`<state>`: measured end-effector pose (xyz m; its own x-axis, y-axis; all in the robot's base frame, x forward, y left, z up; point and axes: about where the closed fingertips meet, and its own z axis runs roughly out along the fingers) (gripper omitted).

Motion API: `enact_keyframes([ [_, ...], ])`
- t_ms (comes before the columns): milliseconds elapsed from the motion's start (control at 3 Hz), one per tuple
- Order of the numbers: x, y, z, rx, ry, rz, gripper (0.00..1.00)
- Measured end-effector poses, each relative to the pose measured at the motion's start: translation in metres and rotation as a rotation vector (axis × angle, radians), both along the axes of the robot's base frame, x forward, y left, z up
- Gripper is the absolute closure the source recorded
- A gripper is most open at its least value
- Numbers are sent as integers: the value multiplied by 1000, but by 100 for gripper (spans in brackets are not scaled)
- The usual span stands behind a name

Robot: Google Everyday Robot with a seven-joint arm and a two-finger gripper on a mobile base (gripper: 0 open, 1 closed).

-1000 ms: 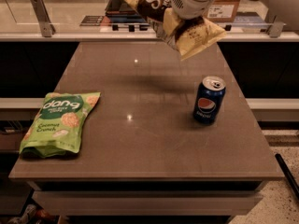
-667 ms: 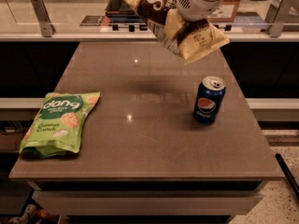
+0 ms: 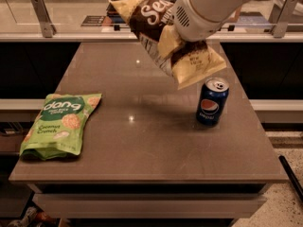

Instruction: Move brown chip bag near green rice chip bag

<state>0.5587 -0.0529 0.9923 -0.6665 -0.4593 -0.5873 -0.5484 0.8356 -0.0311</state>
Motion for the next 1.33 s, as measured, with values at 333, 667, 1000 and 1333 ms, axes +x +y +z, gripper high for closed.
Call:
enact_keyframes([
  [333,-25,30,-22,52,26,12,100],
  [667,-37,64,-41,85,66,44,100],
  [1000,-45,88,-59,113,141,46,100],
  [1333,-54,106,-73,131,208,36,100],
])
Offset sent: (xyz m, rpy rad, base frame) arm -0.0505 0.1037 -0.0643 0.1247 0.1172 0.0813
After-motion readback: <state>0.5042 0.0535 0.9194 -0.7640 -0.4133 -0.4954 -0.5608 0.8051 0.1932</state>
